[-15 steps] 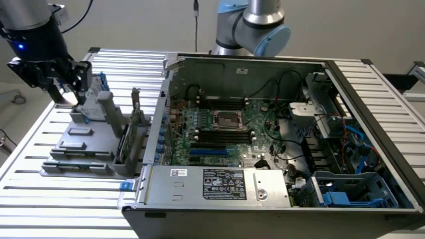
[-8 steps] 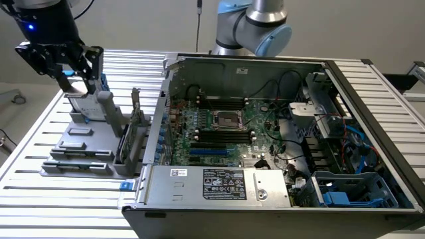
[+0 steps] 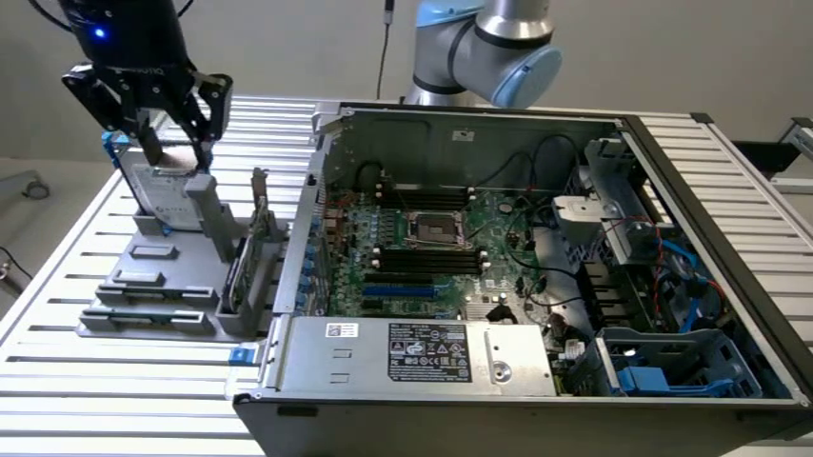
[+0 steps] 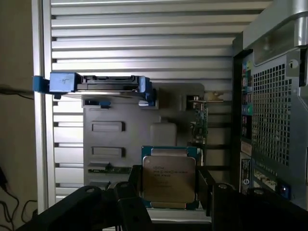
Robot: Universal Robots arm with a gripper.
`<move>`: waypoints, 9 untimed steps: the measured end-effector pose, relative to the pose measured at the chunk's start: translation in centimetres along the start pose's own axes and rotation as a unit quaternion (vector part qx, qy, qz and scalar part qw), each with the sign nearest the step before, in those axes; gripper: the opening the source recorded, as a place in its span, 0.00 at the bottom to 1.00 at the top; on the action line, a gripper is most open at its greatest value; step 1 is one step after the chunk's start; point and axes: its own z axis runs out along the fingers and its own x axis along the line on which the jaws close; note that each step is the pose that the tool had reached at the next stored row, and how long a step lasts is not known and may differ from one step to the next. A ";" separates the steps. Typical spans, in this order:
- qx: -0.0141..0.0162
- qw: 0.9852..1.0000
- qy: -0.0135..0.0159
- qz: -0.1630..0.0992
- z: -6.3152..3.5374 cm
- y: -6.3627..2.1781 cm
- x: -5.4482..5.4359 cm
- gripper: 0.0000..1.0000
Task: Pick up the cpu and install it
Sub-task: 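Pick up the cpu and move it towards the insertion slot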
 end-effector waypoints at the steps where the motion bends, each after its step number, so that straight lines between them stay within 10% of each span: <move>1: 0.000 1.000 0.000 0.000 -0.06 0.01 -0.4 0.55; 9: -0.001 1.000 0.000 0.000 -0.83 0.09 -4.0 0.55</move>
